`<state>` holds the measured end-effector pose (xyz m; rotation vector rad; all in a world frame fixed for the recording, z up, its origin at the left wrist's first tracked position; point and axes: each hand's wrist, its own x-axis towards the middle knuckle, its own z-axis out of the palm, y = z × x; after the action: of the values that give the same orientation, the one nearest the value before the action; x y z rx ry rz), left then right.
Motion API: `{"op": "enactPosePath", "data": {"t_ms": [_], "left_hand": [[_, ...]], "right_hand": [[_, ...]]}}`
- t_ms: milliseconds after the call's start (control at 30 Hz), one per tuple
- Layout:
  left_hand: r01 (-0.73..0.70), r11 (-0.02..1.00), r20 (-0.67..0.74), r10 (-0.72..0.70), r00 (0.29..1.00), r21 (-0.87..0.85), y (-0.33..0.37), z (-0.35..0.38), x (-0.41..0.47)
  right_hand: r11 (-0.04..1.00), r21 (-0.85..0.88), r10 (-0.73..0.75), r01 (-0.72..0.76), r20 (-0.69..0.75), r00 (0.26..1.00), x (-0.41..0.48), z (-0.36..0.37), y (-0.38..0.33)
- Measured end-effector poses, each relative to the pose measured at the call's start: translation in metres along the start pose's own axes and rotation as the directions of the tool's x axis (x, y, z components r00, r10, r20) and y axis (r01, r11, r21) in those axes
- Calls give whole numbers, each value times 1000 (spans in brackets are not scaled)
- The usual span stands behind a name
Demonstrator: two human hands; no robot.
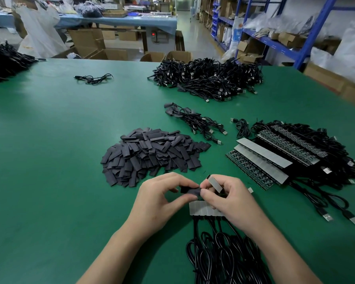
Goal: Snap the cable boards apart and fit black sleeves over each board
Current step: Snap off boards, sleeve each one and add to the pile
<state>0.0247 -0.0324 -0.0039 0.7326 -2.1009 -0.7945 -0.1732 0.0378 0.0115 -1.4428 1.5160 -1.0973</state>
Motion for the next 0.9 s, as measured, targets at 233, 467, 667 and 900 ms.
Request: {"op": "enactPosePath", "data": {"t_ms": [233, 467, 667, 900], "left_hand": [[-48, 999, 16, 48, 999, 26, 4, -1, 0], [-53, 998, 15, 52, 999, 31, 4, -2, 0], [-36, 999, -3, 36, 999, 33, 4, -2, 0], [-43, 998, -1, 43, 999, 51, 4, -1, -1]], "right_hand": [[997, -77, -23, 21, -32, 999, 0, 1, -1], [997, -80, -23, 21, -23, 999, 0, 0, -2], [997, -73, -27, 25, -20, 999, 0, 0, -3], [995, -94, -41, 37, -43, 998, -1, 2, -6]]}}
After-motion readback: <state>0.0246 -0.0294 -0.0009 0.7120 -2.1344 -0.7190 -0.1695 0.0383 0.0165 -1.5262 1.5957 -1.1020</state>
